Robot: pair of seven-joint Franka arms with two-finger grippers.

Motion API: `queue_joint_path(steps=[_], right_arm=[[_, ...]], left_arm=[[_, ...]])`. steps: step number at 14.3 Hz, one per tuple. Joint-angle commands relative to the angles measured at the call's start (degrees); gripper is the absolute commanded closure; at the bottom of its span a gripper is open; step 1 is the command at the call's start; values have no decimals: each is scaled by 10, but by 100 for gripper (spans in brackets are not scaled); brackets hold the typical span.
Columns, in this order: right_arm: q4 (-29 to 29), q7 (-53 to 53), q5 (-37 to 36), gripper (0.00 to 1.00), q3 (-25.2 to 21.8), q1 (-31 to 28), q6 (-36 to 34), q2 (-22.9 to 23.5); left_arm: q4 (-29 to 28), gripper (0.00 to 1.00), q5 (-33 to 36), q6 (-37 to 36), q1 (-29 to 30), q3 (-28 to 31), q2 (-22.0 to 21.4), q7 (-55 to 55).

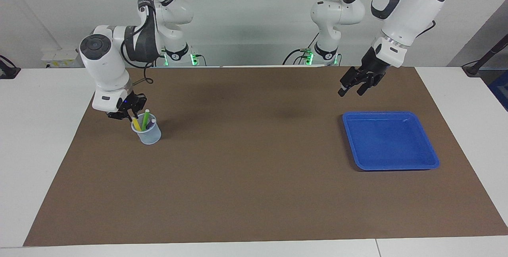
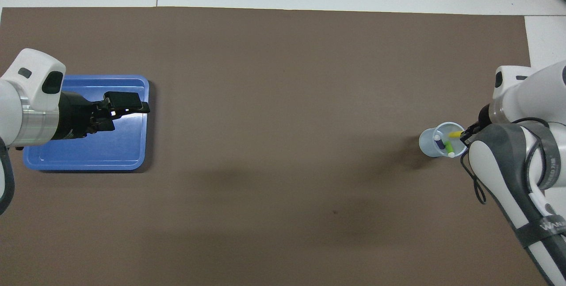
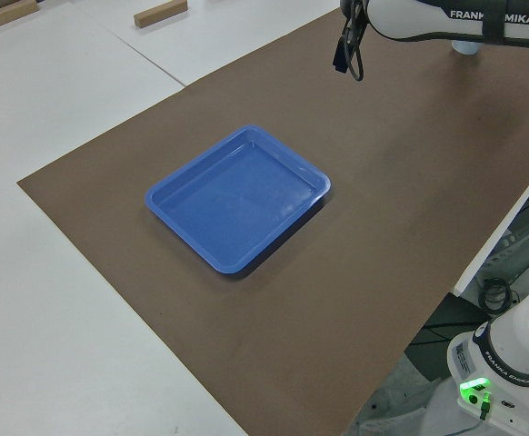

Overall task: Right arm passes pens to left for tray arrangement
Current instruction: 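Lift the yellow pen out of the clear cup with the right gripper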

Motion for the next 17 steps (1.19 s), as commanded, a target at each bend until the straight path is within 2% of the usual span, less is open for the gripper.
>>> queue_joint_path(steps=[1, 8, 10, 12, 15, 17], right_arm=[[41, -14, -3, 100, 7, 0, -49, -1], [169, -13, 75, 100, 27, 0, -209, -11], [189, -6, 132, 100, 27, 0, -235, -21], [191, 46, 205, 100, 27, 0, -234, -27], [191, 187, 284, 100, 42, 21, -222, -27], [182, 265, 307, 100, 43, 57, -189, -29]], left_arm=[[-38, 0, -39, 28, -8, 6, -23, -9], [-81, 0, -110, 57, -5, 6, -32, -13], [-81, 0, -150, 56, -5, 6, -32, -25], [-81, 0, -164, 58, -10, 6, -32, -47], [-80, 5, -173, 56, -20, 5, -32, -60], [-87, 4, -236, 52, -20, 6, -32, -63]])
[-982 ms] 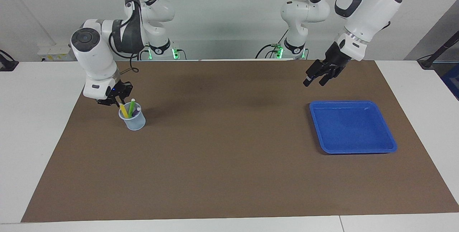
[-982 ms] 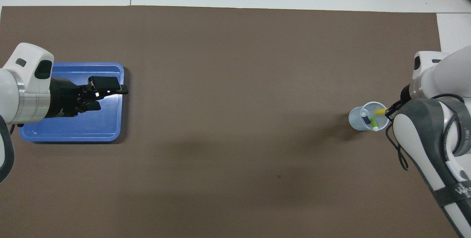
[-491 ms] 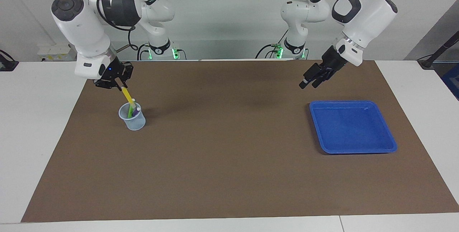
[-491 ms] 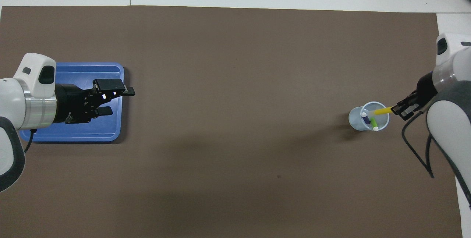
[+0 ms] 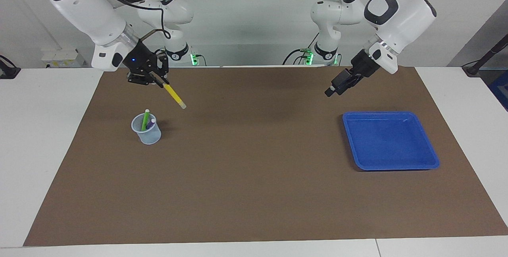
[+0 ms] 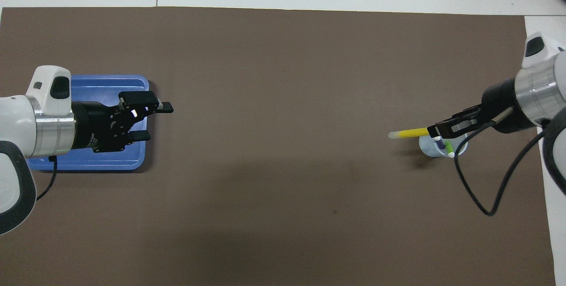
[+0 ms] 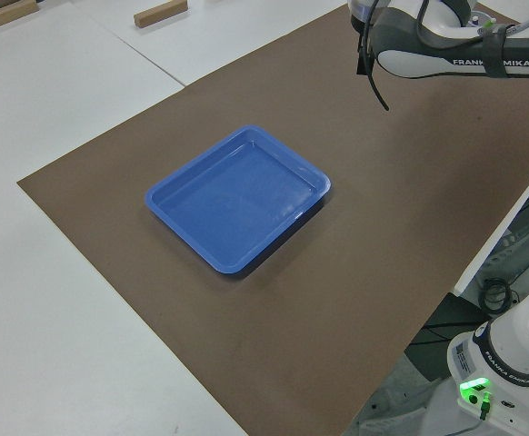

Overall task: Right arm passes pens to left for tray arrangement
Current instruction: 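Lift the yellow pen out of the clear cup with the right gripper, then carry the yellow pen to center while the left gripper reaches toward it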

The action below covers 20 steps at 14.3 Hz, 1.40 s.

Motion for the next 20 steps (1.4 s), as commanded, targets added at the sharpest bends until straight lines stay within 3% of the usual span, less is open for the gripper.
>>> queue_joint_path(steps=[1, 7, 12, 15, 20], right_arm=[[-11, 112, 37, 100, 5, 43, 52, -5], [-102, 319, 152, 100, 5, 118, 265, -30], [-128, 396, 163, 100, 5, 169, 356, -31], [-154, 439, 219, 100, 5, 219, 459, -30], [-163, 469, 219, 100, 5, 251, 494, -23]], left_arm=[[-29, 2, -65, 8, -9, 6, -20, -11], [-66, 0, -154, 41, -26, 5, -21, -47], [-94, 1, -226, 184, -121, 5, -25, -121], [-94, 4, -246, 223, -149, 5, -20, -161], [-94, 9, -298, 326, -210, 5, -10, -241]])
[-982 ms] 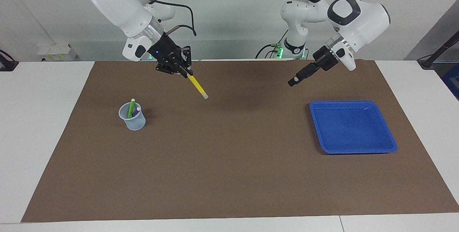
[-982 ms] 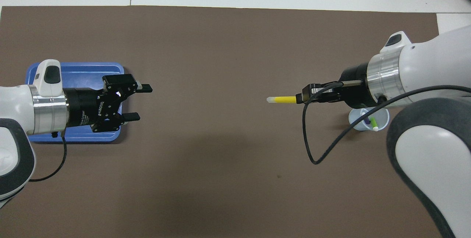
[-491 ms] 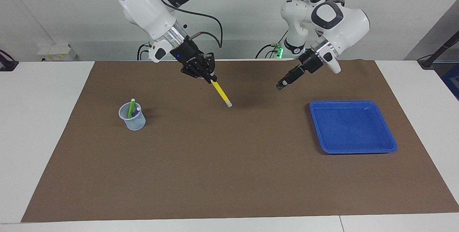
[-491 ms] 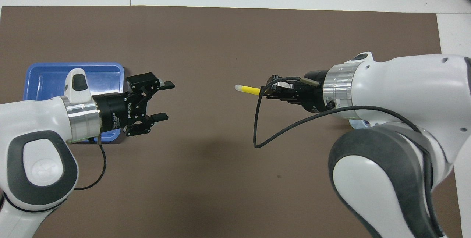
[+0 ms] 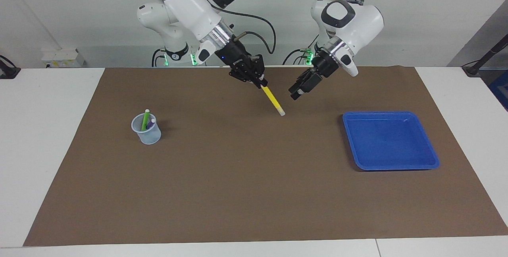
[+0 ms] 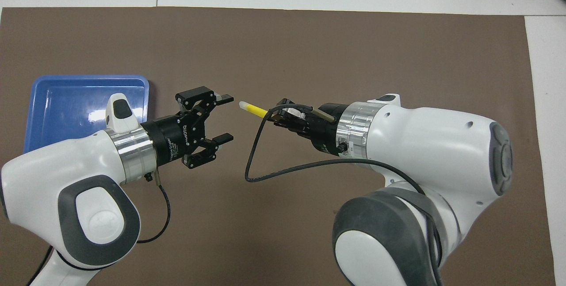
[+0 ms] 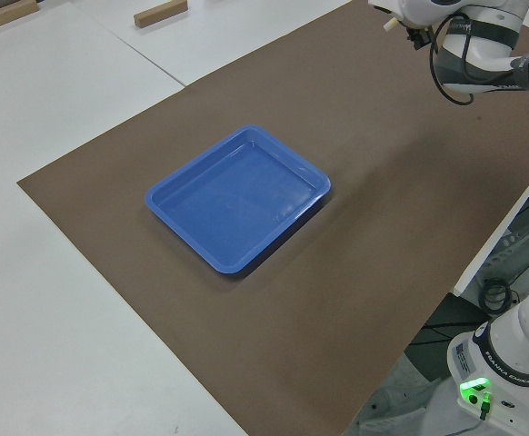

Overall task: Right arm passes pens to left for tray arrangement
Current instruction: 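Carry the yellow pen to center while the left gripper reaches toward it, then close the left gripper on the yellow pen beside the right gripper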

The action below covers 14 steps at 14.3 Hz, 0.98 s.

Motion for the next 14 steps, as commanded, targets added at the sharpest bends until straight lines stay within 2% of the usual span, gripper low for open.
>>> queue_joint_path(steps=[1, 6, 14], right_arm=[[-15, 0, 17, 100, -1, -1, 10, -9], [-14, -2, 37, 100, -1, -1, 20, -5], [-14, -2, 41, 100, -1, -1, 22, -3]], left_arm=[[-13, 10, -36, 41, -26, 7, -6, -25], [-13, 11, -114, 159, -95, 7, 10, -41], [1, 19, -122, 172, -125, 7, 29, -41]])
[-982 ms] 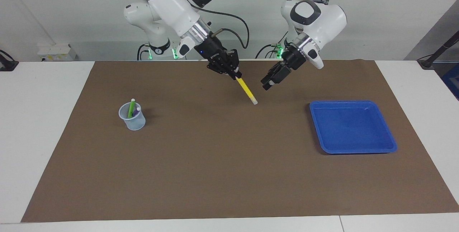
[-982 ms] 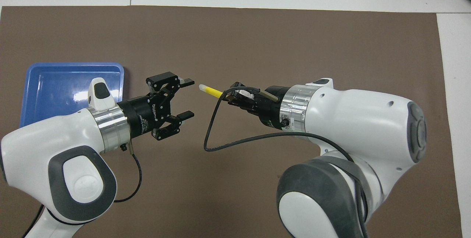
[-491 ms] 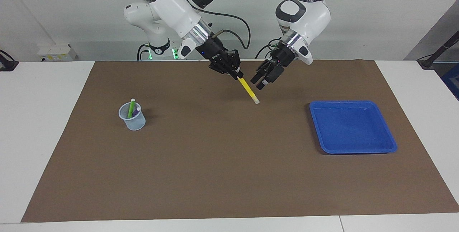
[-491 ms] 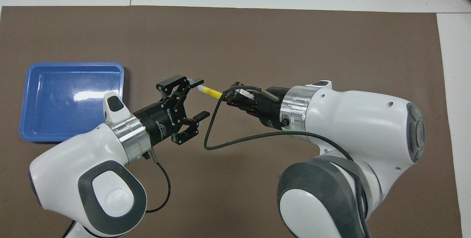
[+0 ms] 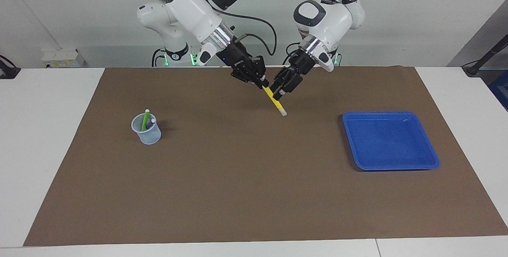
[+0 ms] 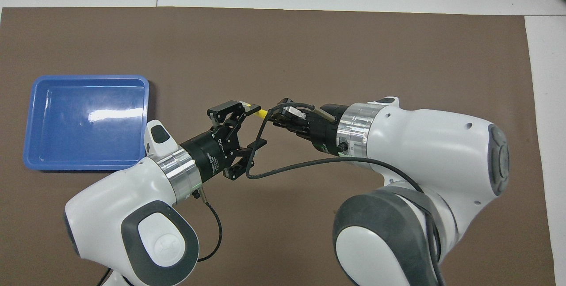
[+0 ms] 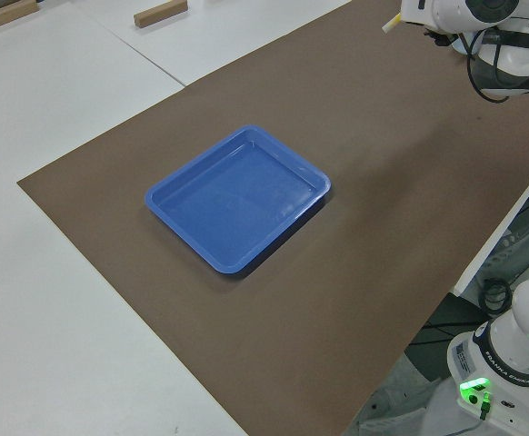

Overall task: Right arm passes pens to left for tray arrangement
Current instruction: 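Close the left gripper on the yellow pen beside the right gripper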

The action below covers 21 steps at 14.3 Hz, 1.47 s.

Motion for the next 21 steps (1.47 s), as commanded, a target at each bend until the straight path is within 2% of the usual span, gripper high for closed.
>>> queue_joint_path(steps=[1, 4, 8, 12, 14, 19, 21], right_arm=[[-8, -3, 20, 100, 2, -2, 13, -4], [-6, -3, 20, 100, 2, -2, 13, -3], [-5, -4, 20, 100, 2, -2, 14, -3], [-5, -4, 20, 100, 2, -2, 14, -2], [-4, -4, 20, 100, 2, -2, 14, -2], [-4, -6, 20, 100, 2, -2, 14, -2], [-2, -6, 20, 100, 2, -2, 14, -1]], left_arm=[[12, 19, -15, 23, -18, 7, 9, -4], [20, 26, -15, 24, -18, 7, 13, -4], [31, 50, -15, 23, -17, 7, 20, -4], [40, 63, -15, 23, -17, 8, 24, -4], [40, 68, -15, 22, -15, 8, 25, -3], [40, 70, -13, 13, -11, 9, 22, 3], [40, 80, -11, 12, -11, 9, 20, 3]])
